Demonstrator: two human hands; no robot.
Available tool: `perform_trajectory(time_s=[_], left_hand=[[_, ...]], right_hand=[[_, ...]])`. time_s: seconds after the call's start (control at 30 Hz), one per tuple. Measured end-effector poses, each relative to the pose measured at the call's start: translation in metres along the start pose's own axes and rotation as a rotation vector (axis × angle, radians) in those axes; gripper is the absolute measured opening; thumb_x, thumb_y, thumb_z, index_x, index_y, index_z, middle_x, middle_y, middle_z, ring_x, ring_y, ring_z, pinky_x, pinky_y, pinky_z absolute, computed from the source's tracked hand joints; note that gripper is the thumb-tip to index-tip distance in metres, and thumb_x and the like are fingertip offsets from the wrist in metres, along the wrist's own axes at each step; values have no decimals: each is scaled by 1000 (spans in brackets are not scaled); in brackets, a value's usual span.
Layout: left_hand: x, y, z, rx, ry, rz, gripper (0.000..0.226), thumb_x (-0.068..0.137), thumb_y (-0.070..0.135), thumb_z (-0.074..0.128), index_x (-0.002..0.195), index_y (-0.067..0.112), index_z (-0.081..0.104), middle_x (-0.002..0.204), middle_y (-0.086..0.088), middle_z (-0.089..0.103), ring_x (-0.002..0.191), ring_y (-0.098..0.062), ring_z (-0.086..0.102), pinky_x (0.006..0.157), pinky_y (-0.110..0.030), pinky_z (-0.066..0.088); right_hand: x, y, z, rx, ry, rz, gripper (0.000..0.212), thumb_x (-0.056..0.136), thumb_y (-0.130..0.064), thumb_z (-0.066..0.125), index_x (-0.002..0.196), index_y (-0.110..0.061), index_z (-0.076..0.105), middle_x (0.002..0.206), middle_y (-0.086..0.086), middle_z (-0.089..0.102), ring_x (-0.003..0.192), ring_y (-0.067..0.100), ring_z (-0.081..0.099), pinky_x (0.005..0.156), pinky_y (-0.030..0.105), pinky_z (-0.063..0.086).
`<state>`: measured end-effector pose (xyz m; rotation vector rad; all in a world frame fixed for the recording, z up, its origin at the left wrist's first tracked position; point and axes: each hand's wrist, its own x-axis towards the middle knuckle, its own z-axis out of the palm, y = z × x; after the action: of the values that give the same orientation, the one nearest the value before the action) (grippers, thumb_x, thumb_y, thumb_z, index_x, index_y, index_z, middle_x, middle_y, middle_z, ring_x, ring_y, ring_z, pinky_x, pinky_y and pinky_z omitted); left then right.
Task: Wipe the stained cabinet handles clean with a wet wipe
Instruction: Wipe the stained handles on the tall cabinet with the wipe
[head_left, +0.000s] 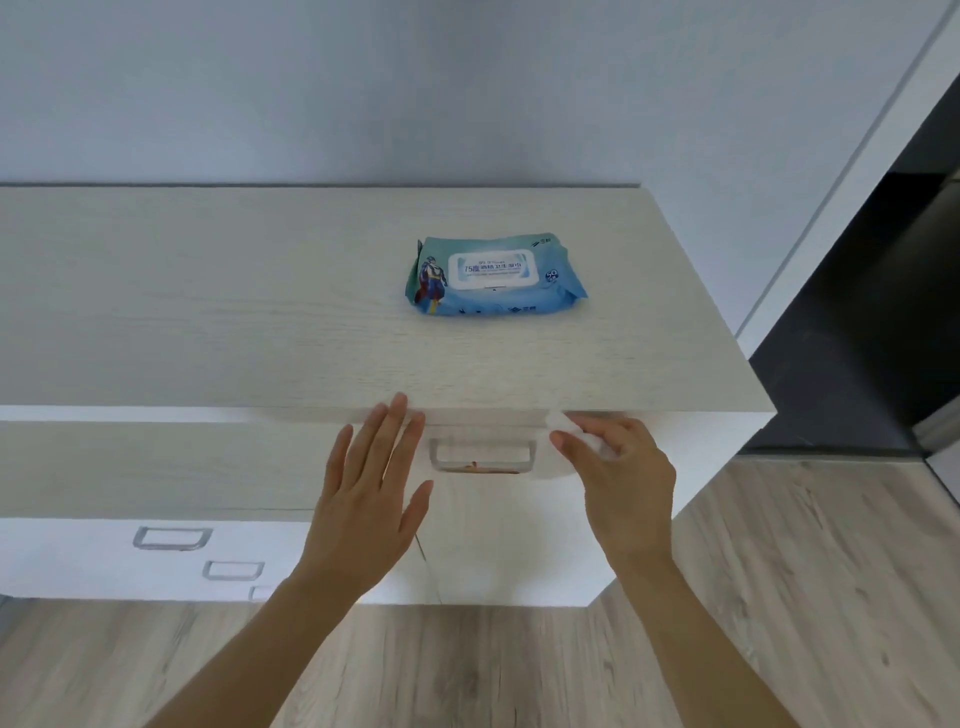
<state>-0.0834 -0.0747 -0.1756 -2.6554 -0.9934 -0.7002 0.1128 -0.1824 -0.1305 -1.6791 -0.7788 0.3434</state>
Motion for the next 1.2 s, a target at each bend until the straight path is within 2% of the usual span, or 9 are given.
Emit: perform_trajectory(time_s=[0.13, 0.23, 0.33, 0.4, 0.5, 0.63, 0.83, 0.97, 1.2], left_hand=[[-10, -5, 53, 70, 209, 47, 65, 95, 39, 36, 149, 9, 16, 160, -6, -1, 147, -25, 5, 117, -49, 7], [-6, -5, 90, 71, 380, 59, 70, 96, 42, 36, 151, 9, 9, 160, -3, -5, 147, -24, 3, 117, -50, 5], [6, -7, 116, 35, 524, 59, 70, 98, 47, 29, 152, 11, 1, 159, -3, -9, 147, -24, -3, 117, -50, 1], [13, -9, 125, 13, 598, 64, 70, 98, 46, 30, 151, 9, 6, 159, -5, -6, 146, -21, -5, 116, -48, -2], [21, -10, 128, -35, 669, 64, 67, 95, 42, 35, 148, 6, 15, 156, -12, 10, 146, -15, -8, 115, -47, -7], [25, -9, 132, -81, 750, 85, 64, 95, 39, 34, 148, 5, 18, 155, -13, 15, 145, -17, -1, 115, -45, -10], [30, -10, 138, -68, 860, 102, 62, 96, 38, 33, 146, 3, 23, 154, -12, 20, 145, -21, 7, 115, -49, -5], [34, -10, 142, -28, 901, 98, 63, 96, 41, 32, 146, 3, 23, 153, -14, 23, 145, -22, 9, 115, -51, 0], [34, -11, 144, -15, 923, 102, 64, 99, 45, 24, 146, 3, 22, 154, -12, 21, 145, -21, 7, 115, -52, 1]], right_hand=[[0, 44, 13, -55, 86, -291, 20, 81, -12, 72, 90, -30, 69, 88, -18, 61, 77, -12, 57, 68, -2, 38], [3, 72, 23, -50, 159, -488, 35, 83, -4, 69, 94, -38, 67, 87, -18, 62, 73, -7, 58, 69, 3, 43], [8, 93, 34, 48, 144, -625, 32, 87, 2, 61, 102, -25, 71, 92, -10, 64, 75, 3, 60, 65, 23, 53], [8, 103, 40, 112, 114, -678, 29, 90, 1, 57, 108, -17, 70, 95, -3, 64, 80, 9, 61, 65, 26, 55], [1, 110, 48, 224, 83, -670, 25, 90, -15, 55, 107, -26, 69, 98, -5, 61, 87, 4, 59, 71, 10, 47], [-6, 109, 57, 392, 89, -578, 24, 76, -50, 64, 93, -36, 73, 98, -15, 67, 94, -6, 61, 80, 6, 45], [1, 105, 61, 529, 200, -540, 10, 80, -18, 73, 86, -26, 75, 91, -14, 72, 90, -4, 64, 81, 8, 47], [0, 106, 69, 439, 305, -604, 19, 86, -15, 67, 98, -29, 70, 97, -21, 69, 95, -8, 61, 86, 11, 47], [-9, 117, 80, 420, 293, -700, 23, 90, -19, 57, 109, -28, 66, 106, -19, 66, 104, -8, 58, 89, 5, 42]])
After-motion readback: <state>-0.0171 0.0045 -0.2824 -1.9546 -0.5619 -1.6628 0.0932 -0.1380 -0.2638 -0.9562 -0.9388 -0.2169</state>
